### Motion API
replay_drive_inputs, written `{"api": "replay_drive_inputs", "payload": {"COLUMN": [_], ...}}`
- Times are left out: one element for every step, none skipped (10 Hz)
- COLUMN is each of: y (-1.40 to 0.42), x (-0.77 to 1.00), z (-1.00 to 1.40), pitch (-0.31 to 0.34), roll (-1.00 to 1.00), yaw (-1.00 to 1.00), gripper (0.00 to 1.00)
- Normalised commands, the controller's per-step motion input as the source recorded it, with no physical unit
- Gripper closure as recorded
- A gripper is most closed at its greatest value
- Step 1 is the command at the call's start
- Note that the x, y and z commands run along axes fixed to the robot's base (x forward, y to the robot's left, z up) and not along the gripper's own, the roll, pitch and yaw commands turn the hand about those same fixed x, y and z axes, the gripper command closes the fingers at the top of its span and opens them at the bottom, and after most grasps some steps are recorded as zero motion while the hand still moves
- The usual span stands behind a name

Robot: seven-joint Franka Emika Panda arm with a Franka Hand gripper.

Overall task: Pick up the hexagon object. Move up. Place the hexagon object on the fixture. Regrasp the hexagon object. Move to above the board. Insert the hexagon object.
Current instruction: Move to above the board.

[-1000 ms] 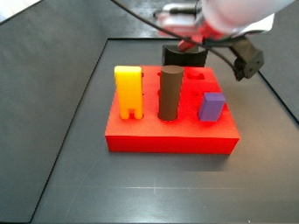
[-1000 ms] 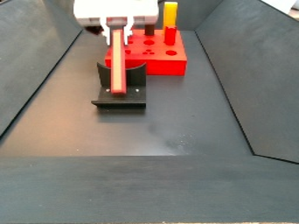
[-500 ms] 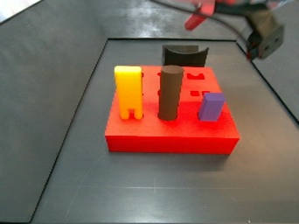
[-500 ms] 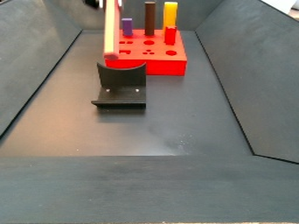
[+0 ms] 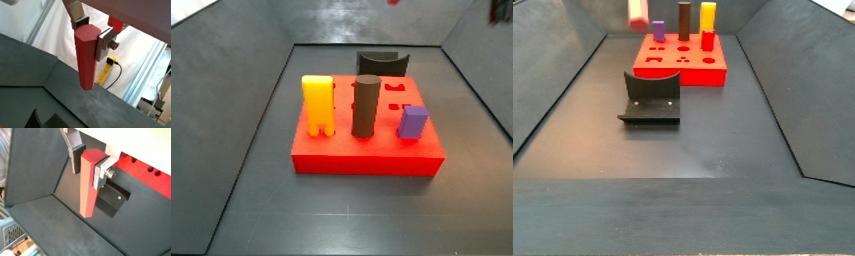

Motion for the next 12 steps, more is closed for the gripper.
{"api": "replay_drive_inputs", "payload": {"y": [-0.14, -0.11, -0.07, -0.05, -0.85, -0.85, -0.73, -0.69, -0.66, -0.63, -0.4, -0.29], "x": [0.12, 0.1, 0.08, 0.06, -1.0, -1.0, -1.0, -1.0, -1.0, -1.0, -0.74, -0.57], "z": [0.75, 0.62, 0.37, 0.19, 0.21, 0.21, 0.21, 0.19, 0.18, 0.18, 0.11, 0.08], "pitch": [0.035, 0.014, -0.023, -0.05, -0.085, -0.086, -0.136, -0.148, -0.171, -0.181, -0.194, -0.198], "roll": [0.02, 0.02, 0.02, 0.02, -1.0, -1.0, -1.0, -1.0, -1.0, -1.0, -1.0, -1.0], "yaw": [0.29, 0.27, 0.21, 0.17, 0.02, 0.02, 0.02, 0.02, 0.02, 0.01, 0.01, 0.0], "gripper": [1.0, 1.0, 1.0, 1.0, 1.0, 1.0, 1.0, 1.0, 1.0, 1.0, 1.0, 1.0]}}
